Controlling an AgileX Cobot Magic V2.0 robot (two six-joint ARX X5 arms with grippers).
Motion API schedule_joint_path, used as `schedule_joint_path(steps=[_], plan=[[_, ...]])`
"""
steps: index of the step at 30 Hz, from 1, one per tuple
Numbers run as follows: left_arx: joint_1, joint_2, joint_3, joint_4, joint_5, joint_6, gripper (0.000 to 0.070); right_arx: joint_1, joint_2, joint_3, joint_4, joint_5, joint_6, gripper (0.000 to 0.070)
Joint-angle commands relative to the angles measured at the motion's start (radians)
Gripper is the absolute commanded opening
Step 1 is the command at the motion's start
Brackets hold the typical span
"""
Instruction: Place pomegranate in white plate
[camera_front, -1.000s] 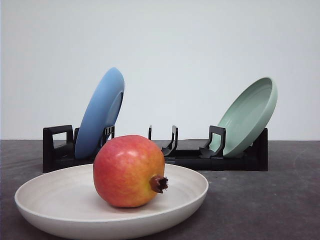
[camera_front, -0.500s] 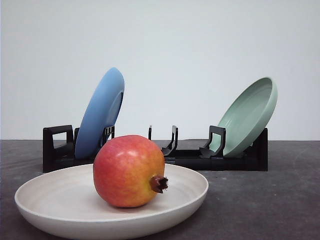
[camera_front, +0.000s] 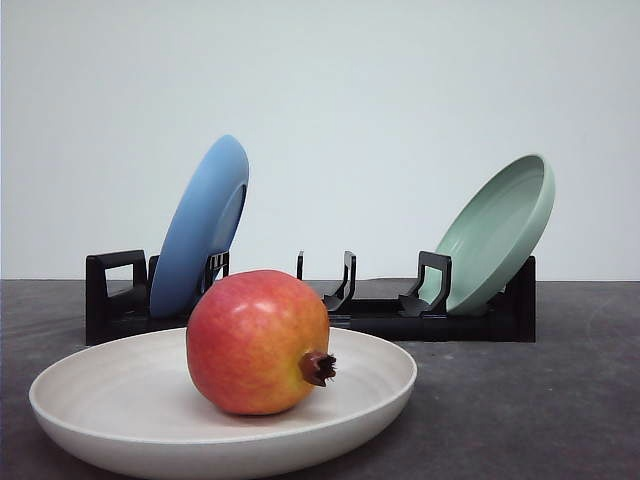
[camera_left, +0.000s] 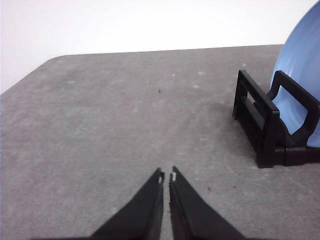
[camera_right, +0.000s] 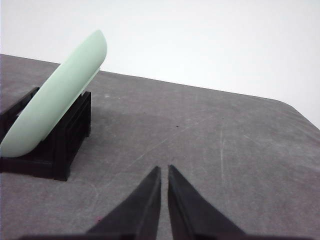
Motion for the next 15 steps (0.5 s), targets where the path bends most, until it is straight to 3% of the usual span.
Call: schedule_joint_path(steps=[1,15], plan=[[0.000,-0.002,-0.010,-0.006,0.000,-0.004,0.0000,-0.002,-0.001,-0.004,0.014,0.003,0.003,0.0022],[0.000,-0.002,-0.010,-0.006,0.000,-0.004,0.0000,-0.002,-0.001,-0.004,0.014,0.003,0.003,0.0022]])
